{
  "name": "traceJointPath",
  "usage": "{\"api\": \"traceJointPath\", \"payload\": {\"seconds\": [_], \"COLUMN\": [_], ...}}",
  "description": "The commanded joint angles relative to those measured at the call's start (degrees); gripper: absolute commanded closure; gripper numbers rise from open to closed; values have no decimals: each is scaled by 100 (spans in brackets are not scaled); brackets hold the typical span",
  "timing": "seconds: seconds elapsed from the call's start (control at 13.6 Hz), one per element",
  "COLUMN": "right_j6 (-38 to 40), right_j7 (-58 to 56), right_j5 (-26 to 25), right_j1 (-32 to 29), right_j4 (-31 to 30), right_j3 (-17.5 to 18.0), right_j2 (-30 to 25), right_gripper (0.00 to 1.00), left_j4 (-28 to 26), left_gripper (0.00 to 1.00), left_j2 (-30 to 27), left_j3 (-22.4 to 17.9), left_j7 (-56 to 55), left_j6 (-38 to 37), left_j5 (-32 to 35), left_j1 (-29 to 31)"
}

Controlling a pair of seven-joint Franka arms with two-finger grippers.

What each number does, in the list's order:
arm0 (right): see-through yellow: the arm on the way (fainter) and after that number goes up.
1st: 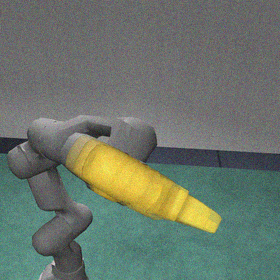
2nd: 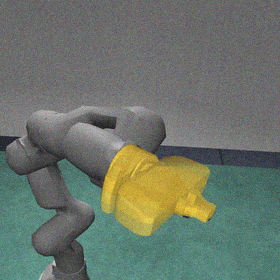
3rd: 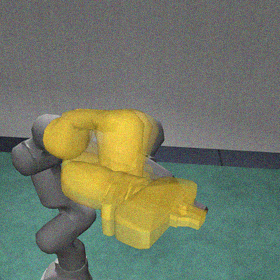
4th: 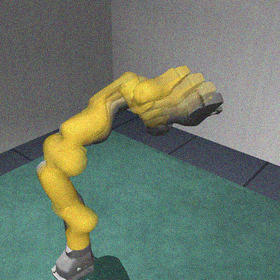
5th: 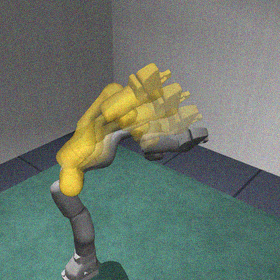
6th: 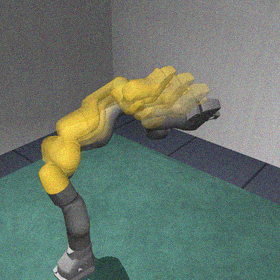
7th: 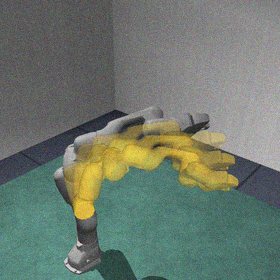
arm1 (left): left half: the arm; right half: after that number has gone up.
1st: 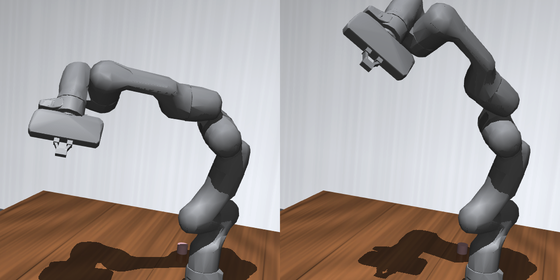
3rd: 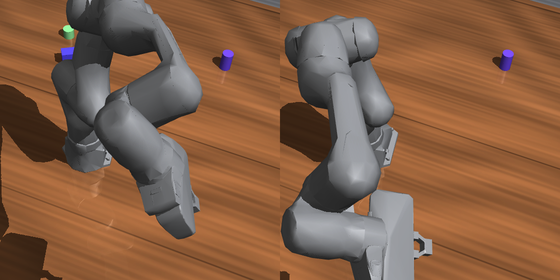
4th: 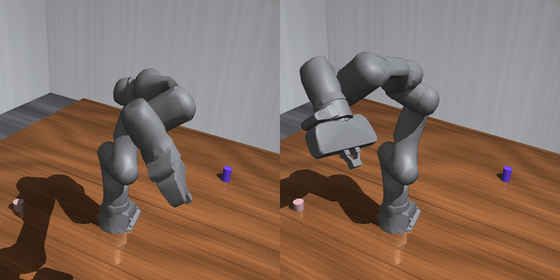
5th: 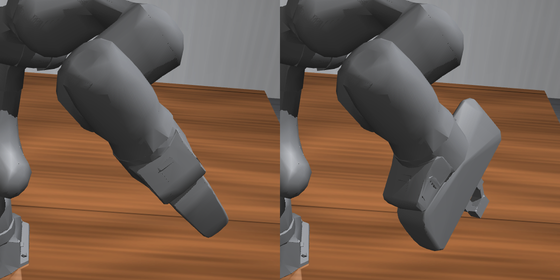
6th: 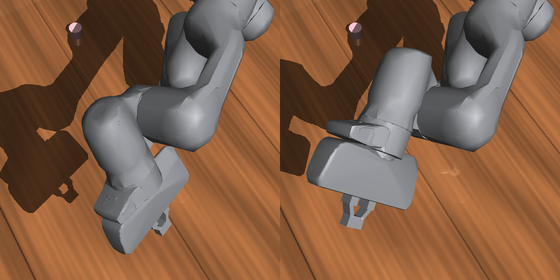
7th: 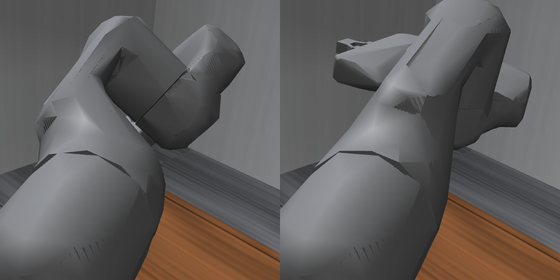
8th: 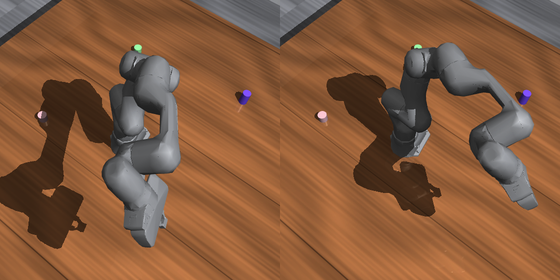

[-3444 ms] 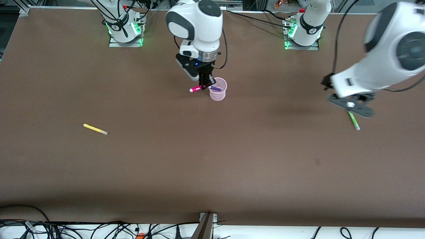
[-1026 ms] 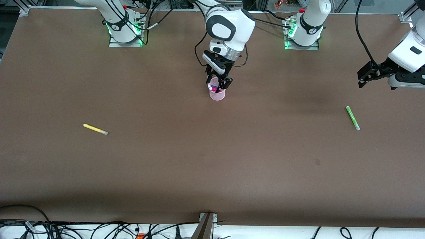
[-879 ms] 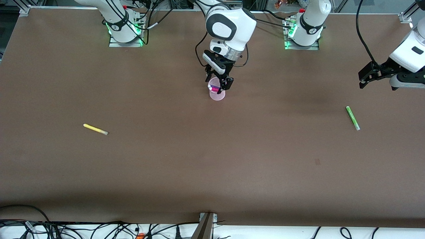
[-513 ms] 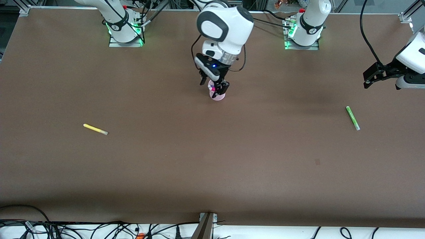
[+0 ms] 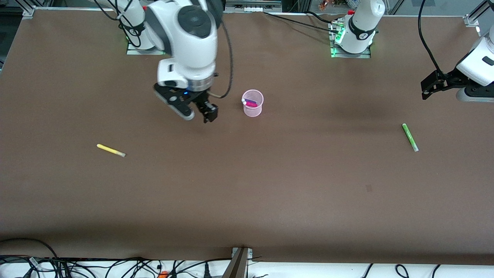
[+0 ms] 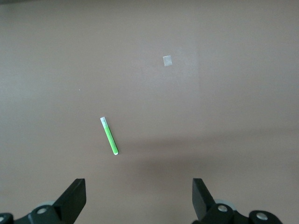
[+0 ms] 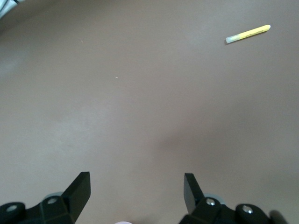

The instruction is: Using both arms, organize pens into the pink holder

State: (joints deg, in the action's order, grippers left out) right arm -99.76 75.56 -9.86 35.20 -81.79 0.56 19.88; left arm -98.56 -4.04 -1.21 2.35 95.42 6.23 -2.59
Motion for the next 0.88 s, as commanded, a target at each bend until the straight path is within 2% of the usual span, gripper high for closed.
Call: {"api": "traceJointPath", "payload": {"seconds": [0.0, 0.15, 0.29, 0.59, 0.81], "right_j6": [272, 553, 711, 633, 607], "right_j7": [-1581, -2980, -4105, -6409, -7344], "right_j5": [712, 1064, 1118, 1275, 1584], "right_j1": [4, 13, 13, 4, 13], "right_j4": [-135, -144, -179, -486, -680], "right_j3": [-783, -1381, -1777, -2367, -2789], "right_j2": [-274, -344, -344, -344, -353], "right_gripper": [2, 1, 1, 1, 1], "left_j4": [171, 215, 215, 259, 311], "left_gripper": [0, 0, 0, 0, 0], "left_j2": [-1, -1, -1, 87, 113], "left_j3": [7, 42, 94, 288, 613], "left_j7": [-85, -103, -77, -103, -103], "left_j6": [-225, -252, -313, -287, -323], "left_j5": [124, 106, 106, 115, 115], "left_j1": [-110, -110, -110, -119, -93]}}
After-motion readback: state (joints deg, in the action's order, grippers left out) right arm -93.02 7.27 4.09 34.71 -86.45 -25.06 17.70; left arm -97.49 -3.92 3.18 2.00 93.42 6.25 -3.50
